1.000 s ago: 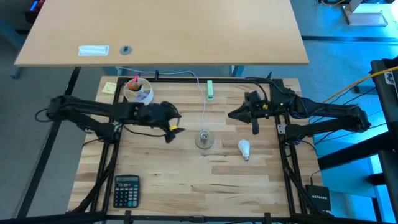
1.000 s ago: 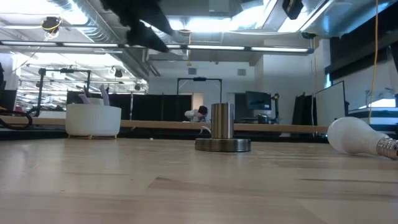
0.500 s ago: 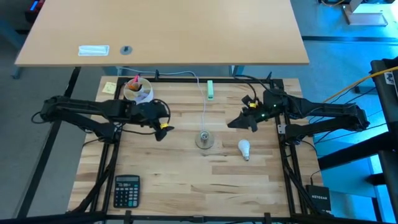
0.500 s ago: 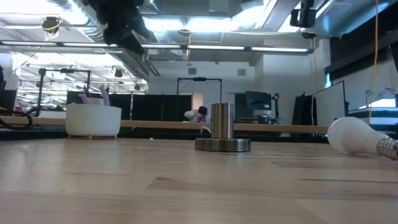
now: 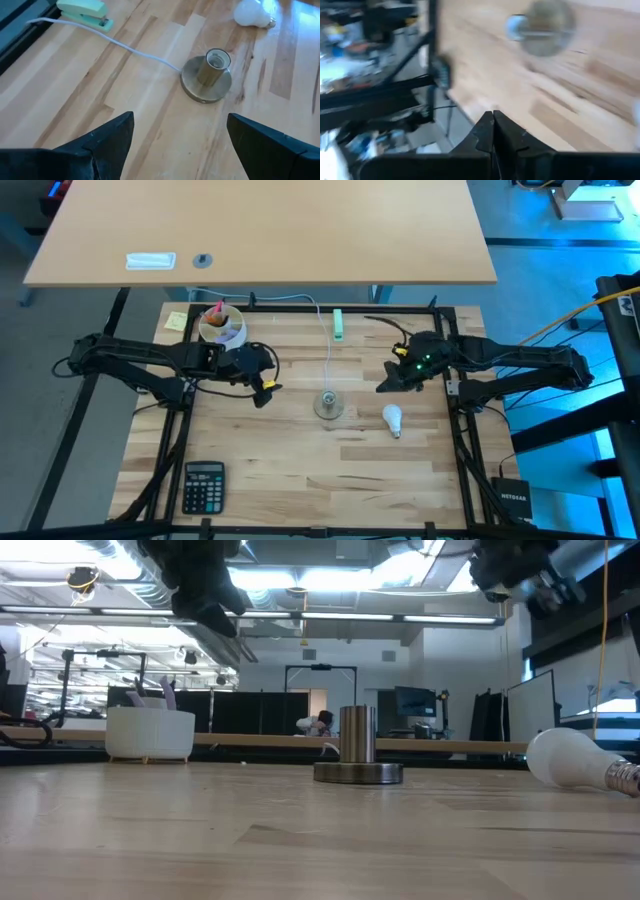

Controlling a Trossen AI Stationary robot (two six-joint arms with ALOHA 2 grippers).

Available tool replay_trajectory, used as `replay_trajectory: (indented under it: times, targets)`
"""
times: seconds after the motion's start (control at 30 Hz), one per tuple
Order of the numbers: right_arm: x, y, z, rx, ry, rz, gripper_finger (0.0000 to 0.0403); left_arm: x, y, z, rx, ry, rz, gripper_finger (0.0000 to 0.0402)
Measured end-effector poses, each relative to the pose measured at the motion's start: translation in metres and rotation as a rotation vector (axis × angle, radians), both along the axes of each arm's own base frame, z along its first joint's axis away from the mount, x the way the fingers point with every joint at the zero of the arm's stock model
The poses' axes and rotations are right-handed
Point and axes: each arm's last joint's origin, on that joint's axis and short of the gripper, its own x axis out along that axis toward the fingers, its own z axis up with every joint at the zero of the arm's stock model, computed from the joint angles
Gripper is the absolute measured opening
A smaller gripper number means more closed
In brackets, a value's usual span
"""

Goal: Screw lightbulb
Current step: Prepare the lamp to insert the lightbulb

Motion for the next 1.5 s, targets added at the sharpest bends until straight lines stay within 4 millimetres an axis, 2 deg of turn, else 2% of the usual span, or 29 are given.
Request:
replay_trajectory:
  times: [0.17,0.3,0.43,0.7,1.13,1.5]
  targets:
    - [-0.019,0.000,-0.018,0.007,0.292,-0.070,0.0004,0.000,0.000,0.000,0.006,0.001,0.006,0.0310]
    - [-0.027,0.000,-0.024,0.013,0.412,-0.134,0.0003,0.000,0.000,0.000,0.006,0.002,0.006,0.0310]
    - [-0.022,-0.002,-0.025,-0.024,0.475,-0.173,0.0004,0.000,0.001,0.000,0.022,0.002,0.021,0.0310]
    - [-0.008,-0.006,-0.039,-0.070,0.549,-0.063,0.0009,-0.001,0.002,0.000,0.076,0.012,0.029,0.0310]
    - [0.010,-0.007,-0.064,-0.047,0.713,-0.052,0.0009,-0.001,0.002,0.000,0.077,0.015,0.029,0.0310]
    - [0.019,-0.007,-0.074,-0.060,0.732,0.040,0.0010,-0.001,0.002,0.000,0.074,0.014,0.032,0.0310]
